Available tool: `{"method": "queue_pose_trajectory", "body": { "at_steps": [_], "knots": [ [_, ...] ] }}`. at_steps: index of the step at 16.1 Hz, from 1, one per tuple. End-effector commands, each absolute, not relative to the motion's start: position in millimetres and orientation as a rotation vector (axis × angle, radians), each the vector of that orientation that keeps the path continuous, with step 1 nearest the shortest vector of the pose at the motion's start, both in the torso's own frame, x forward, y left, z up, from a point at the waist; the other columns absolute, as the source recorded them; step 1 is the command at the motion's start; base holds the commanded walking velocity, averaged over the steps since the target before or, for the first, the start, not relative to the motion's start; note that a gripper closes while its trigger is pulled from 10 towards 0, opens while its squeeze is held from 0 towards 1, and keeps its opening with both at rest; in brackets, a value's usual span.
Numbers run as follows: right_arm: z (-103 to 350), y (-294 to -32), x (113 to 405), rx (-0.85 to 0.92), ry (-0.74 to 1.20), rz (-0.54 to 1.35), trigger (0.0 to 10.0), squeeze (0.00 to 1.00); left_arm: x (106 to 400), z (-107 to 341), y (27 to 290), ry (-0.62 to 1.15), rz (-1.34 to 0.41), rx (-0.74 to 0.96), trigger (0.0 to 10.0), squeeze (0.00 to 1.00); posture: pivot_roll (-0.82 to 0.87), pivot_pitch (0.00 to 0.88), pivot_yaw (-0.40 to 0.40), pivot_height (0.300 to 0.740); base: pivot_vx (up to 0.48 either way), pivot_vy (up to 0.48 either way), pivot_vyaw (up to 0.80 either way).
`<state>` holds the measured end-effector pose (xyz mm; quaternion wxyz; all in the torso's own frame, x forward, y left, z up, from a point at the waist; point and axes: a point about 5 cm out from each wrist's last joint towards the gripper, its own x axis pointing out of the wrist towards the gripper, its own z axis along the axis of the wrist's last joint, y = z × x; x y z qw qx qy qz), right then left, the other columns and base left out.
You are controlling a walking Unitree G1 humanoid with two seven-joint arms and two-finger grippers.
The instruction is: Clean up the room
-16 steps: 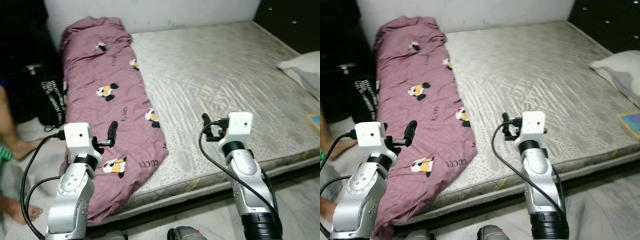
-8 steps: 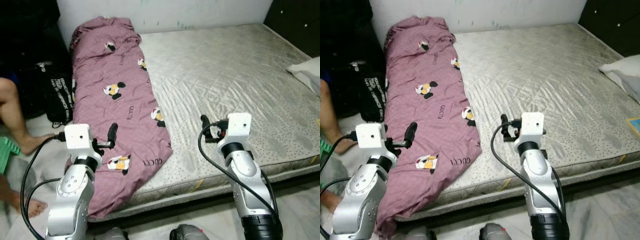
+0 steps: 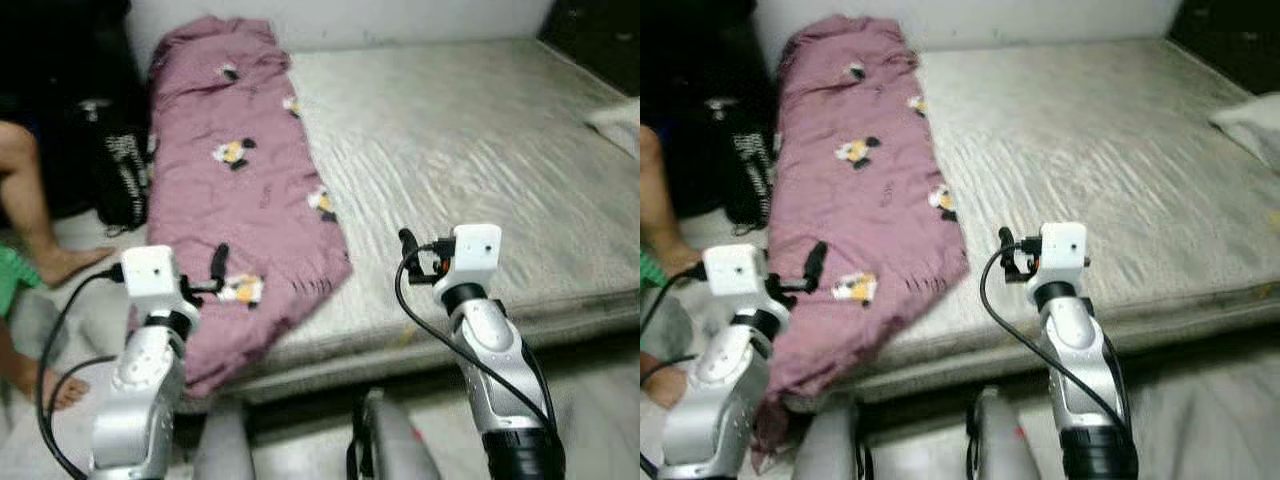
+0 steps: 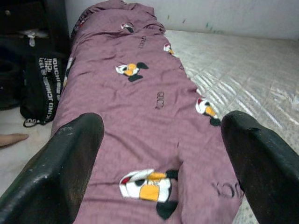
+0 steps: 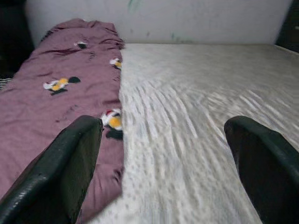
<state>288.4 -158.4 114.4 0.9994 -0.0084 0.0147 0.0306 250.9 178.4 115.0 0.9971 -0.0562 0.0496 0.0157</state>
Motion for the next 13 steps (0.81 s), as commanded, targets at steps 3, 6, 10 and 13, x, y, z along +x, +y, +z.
{"method": "queue_pose_trajectory", "body": {
  "at_steps": [3, 6, 10, 13],
  "knots": [
    [114.4, -157.9, 288.5, -0.025, 0.038, 0.064, 10.0, 0.00, 255.0, 111.7, 193.3, 0.139, 0.127, -0.121, 10.0, 0.00, -0.05, 0.081, -0.002, 0.611, 0.000, 0.000, 0.00],
    [117.1, -155.8, 290.3, -0.020, 0.030, 0.075, 10.0, 0.00, 260.1, 112.4, 203.0, 0.144, 0.168, -0.123, 10.0, 0.00, -0.05, 0.096, 0.007, 0.581, 0.000, 0.000, 0.00],
    [119.2, -159.3, 283.4, -0.020, 0.032, 0.071, 10.0, 0.00, 267.4, 112.0, 213.2, 0.150, 0.192, -0.125, 10.0, 0.00, -0.08, 0.123, 0.005, 0.581, 0.000, 0.000, 0.00],
    [118.8, -164.7, 279.0, -0.023, 0.044, 0.062, 10.0, 0.00, 272.1, 116.8, 211.6, 0.130, 0.173, -0.137, 10.0, 0.00, -0.09, 0.131, 0.007, 0.581, 0.000, 0.000, 0.00]
  ]
}}
